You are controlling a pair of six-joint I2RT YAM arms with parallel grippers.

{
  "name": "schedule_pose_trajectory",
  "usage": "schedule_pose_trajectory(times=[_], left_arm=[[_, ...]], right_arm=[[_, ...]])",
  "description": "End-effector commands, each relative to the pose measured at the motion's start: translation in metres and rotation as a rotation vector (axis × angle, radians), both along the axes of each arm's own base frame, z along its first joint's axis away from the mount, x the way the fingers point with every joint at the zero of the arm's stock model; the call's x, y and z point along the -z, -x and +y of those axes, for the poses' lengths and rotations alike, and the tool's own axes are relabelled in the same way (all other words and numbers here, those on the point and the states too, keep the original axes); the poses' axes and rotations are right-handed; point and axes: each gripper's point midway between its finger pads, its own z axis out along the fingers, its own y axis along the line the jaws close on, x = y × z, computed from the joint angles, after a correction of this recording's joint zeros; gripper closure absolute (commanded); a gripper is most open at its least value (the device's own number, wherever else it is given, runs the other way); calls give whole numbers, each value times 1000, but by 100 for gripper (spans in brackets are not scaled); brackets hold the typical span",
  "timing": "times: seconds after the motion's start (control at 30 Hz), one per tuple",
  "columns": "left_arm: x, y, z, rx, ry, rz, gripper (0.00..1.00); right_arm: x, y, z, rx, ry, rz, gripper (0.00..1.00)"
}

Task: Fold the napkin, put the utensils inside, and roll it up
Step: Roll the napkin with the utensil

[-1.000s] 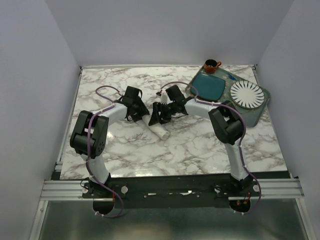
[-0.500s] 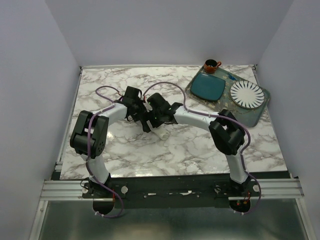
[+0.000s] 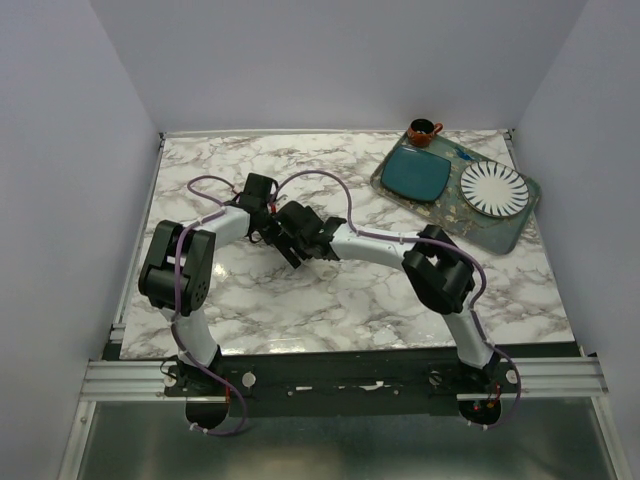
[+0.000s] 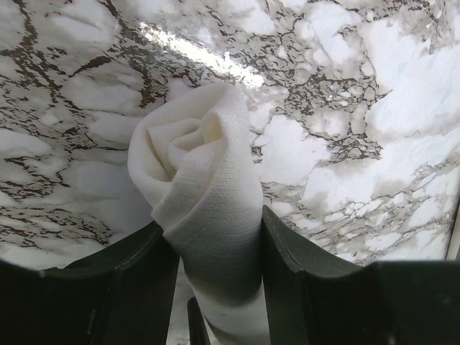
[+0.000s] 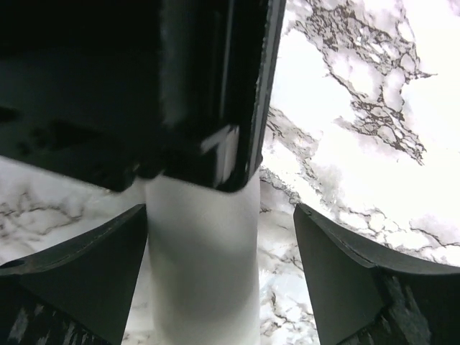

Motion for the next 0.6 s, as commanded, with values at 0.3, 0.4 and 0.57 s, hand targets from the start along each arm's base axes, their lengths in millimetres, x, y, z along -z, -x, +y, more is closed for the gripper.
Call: schedule_pose_trajectory(times=[0.3, 0.4, 0.57], left_arm=[[-1, 7, 5, 13, 0, 16, 35], [-8, 6, 11, 12, -14, -3, 26], [-24, 6, 20, 27, -51, -40, 21]], right_arm=[[22, -1, -2, 43, -129, 177, 48], [23, -1, -6, 49, -186, 240, 51], [16, 4, -2, 23, -390, 432, 49]])
